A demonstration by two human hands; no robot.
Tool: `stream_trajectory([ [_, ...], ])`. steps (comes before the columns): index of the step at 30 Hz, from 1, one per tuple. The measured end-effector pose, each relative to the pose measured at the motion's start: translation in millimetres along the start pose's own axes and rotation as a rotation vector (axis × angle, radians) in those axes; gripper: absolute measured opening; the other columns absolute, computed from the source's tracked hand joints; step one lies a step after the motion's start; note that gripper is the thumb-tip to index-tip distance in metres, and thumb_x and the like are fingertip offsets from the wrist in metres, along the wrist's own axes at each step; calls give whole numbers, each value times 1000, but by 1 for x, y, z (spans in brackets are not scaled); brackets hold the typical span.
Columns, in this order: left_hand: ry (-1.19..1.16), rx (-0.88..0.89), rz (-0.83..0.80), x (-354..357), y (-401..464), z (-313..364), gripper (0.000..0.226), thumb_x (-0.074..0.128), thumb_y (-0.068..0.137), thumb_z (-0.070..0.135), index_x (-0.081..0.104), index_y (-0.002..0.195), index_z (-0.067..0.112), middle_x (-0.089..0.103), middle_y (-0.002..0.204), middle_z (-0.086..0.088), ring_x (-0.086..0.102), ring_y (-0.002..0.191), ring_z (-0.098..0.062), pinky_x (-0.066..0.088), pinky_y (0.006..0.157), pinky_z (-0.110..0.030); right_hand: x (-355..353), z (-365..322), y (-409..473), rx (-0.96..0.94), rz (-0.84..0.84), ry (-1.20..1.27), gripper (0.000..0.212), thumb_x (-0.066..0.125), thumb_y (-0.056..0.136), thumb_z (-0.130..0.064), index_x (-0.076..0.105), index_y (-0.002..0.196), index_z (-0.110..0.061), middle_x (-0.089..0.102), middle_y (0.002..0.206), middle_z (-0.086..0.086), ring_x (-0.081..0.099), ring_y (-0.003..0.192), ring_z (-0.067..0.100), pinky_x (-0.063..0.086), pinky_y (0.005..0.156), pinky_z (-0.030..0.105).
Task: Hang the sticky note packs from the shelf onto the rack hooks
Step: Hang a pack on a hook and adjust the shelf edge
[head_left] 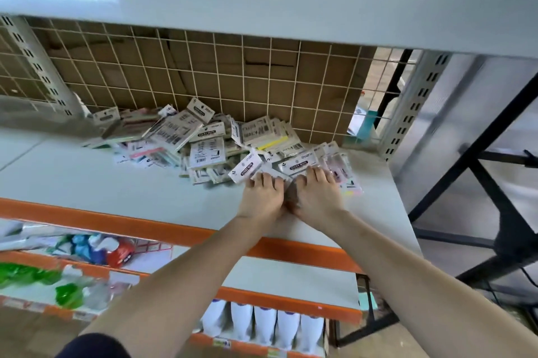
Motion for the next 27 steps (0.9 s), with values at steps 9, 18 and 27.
stream_trajectory([
  [9,-101,161,150,-11,-36,-19,30,79,47,24,70,72,11,68,69,-4,68,61,-17,50,53,-21,-18,-13,-3,-234,-84,-86,53,35,99,-50,54,122,-6,58,115,15,54,108,35,45,75,39],
  [18,-567,-250,187,-12,-65,-51,23,46,94,11,59,110,2,60,64,-15,58,55,-33,35,52,-32,-33,2,-42,-166,26,-33,35,34,102,-33,53,119,-10,66,105,11,65,96,30,48,66,35],
  [27,-1542,-940,248,-10,-56,-57,21,39,94,7,52,77,7,56,67,-10,59,53,-11,49,49,-23,-40,27,-71,593,216,1052,43,41,101,-41,40,67,-13,47,59,5,45,54,24,31,48,32],
])
Point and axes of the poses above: each hand's wrist, its own y-axis towards the middle knuckle, its own x-axis out of the palm, z = x × y, the point moved 1 cm from there along y, towards the middle knuckle
